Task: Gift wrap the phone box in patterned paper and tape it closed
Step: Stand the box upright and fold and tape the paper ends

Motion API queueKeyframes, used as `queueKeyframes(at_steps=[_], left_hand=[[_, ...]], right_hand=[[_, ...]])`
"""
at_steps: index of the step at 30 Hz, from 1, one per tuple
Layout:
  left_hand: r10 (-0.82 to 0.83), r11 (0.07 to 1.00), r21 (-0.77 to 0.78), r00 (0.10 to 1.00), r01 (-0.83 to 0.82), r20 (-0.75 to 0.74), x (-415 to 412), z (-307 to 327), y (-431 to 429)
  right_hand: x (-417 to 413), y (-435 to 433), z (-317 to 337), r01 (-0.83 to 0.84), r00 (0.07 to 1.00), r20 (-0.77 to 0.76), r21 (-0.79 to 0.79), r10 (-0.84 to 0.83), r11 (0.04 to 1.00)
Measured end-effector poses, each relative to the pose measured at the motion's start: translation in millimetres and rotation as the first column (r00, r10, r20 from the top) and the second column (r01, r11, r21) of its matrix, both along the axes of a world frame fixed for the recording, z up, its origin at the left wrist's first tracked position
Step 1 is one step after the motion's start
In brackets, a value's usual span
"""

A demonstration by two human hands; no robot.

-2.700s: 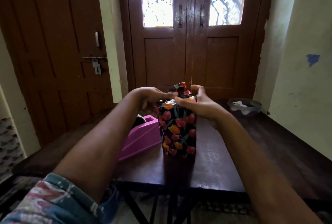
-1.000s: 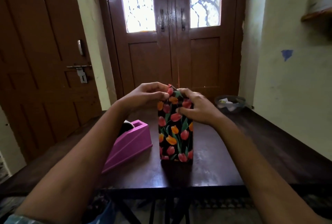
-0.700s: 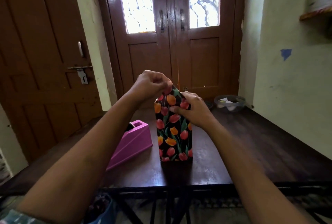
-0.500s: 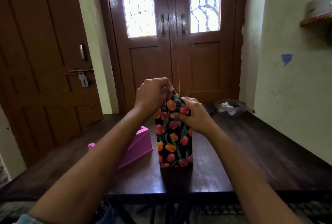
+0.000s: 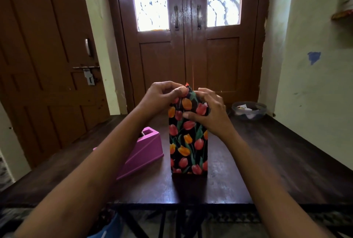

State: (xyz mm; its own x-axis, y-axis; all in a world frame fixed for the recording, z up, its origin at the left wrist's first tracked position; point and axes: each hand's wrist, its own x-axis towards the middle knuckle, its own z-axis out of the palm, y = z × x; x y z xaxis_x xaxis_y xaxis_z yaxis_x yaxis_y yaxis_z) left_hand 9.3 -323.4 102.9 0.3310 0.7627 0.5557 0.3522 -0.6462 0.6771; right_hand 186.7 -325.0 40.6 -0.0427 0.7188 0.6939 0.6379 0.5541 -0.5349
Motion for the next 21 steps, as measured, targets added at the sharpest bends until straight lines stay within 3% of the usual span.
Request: queueKeyframes(at_steps=[2, 5, 13, 21], left_hand=[[-0.007, 1.0, -0.023, 1.0, 0.008, 0.016, 0.6, 2.0, 0.0], [0.045, 0.997, -0.058, 0.999, -0.045, 0.0, 3.1, 9.9, 3.2], [0.082, 0.993, -0.094, 0.994, -0.075, 0.069, 12.1, 3.6, 13.4], [0.166, 0.953, 0.239, 0.98, -0.189, 0.111, 16.4, -4.0, 4.6]], right_hand=[[-0.7, 3.0, 0.7, 0.03, 1.0, 0.0, -0.089, -0.03, 0.996], [0.3, 5.7, 5.4, -0.07, 0.996, -0.074, -0.194, 0.056, 0.979], [4.5, 2.0, 4.3, -0.159, 0.985, -0.091, -0.19, 0.143, 0.969], [3.7, -1.8, 0.8, -0.162, 0.984, -0.102, -0.172, 0.147, 0.972]])
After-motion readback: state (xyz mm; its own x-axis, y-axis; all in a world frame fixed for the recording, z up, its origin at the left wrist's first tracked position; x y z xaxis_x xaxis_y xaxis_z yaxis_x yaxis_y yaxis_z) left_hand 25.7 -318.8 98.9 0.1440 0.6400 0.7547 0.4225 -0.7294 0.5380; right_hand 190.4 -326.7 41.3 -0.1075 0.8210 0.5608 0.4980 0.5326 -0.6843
